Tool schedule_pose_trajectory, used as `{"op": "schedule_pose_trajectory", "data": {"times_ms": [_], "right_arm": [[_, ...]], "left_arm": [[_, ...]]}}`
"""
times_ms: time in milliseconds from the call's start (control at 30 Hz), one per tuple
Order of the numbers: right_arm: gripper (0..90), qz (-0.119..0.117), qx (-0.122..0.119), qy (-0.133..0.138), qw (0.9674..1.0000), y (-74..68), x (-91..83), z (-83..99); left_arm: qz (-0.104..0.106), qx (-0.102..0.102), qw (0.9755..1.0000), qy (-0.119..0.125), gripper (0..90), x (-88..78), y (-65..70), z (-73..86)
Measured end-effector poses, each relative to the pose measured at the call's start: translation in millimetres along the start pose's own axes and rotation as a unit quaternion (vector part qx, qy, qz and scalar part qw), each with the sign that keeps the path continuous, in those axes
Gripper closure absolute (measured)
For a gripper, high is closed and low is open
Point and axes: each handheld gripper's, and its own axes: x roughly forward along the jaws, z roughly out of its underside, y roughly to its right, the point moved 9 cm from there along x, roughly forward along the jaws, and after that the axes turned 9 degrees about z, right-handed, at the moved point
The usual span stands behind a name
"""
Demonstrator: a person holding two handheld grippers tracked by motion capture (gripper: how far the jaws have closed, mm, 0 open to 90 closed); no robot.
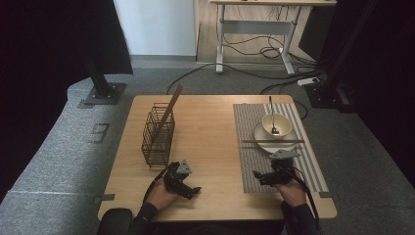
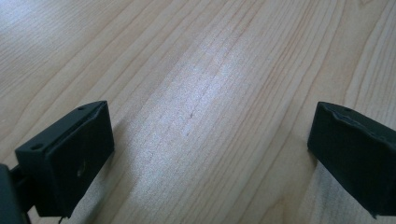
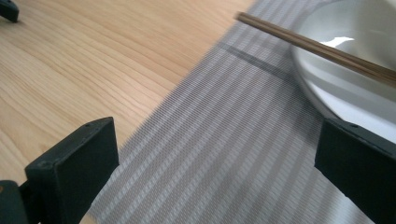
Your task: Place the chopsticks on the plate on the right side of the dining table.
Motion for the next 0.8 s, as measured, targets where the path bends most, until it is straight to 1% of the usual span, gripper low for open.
{"op": "schedule_pose_trajectory", "data": {"times_ms": [33, 133, 233, 267, 367, 433, 467, 500, 800], "right_arm": [[0.0, -0.004, -0.001, 0.000, 1.0000, -2.6, 4.2, -1.3], [0.0, -0.020, 0.005, 0.000, 0.9998, -9.6, 21.6, -3.7], [0.0, -0.018, 0.008, -0.006, 0.9998, -9.5, 38.9, -0.7], [0.0, -0.013, 0.003, -0.010, 0.9999, -8.6, 45.4, 1.3], [0.0, -0.016, 0.004, -0.012, 0.9998, -9.1, 56.5, 4.7], [0.0, -0.015, -0.012, -0.023, 0.9995, -11.6, 63.2, 9.7], [0.0, -0.013, -0.019, -0.027, 0.9994, -11.7, 64.9, 11.7], [0.0, -0.015, -0.014, -0.024, 0.9995, -12.4, 66.5, 12.3], [0.0, -0.014, -0.015, -0.022, 0.9995, -12.0, 66.8, 12.6]], "left_arm": [[0.000, 0.000, 1.0000, 0.000, 0.0, 0.0, 0.0, 0.0], [0.000, 0.000, 1.0000, 0.000, 0.0, 0.0, 0.0, 0.0], [0.000, 0.000, 1.0000, 0.000, 0.0, 0.0, 0.1, 0.0], [0.000, 0.000, 1.0000, 0.000, 0.0, 0.0, 0.1, 0.0], [0.000, 0.000, 1.0000, 0.000, 0.0, 0.0, 0.1, 0.0], [0.000, 0.000, 1.0000, 0.000, 0.0, 0.0, 0.1, 0.0], [0.000, 0.000, 1.0000, 0.000, 0.0, 0.1, 0.1, 0.0], [0.000, 0.000, 1.0000, 0.000, 0.0, 0.1, 0.1, 0.0], [0.000, -0.001, 1.0000, 0.000, 0.0, 0.2, 0.2, 0.0]]}}
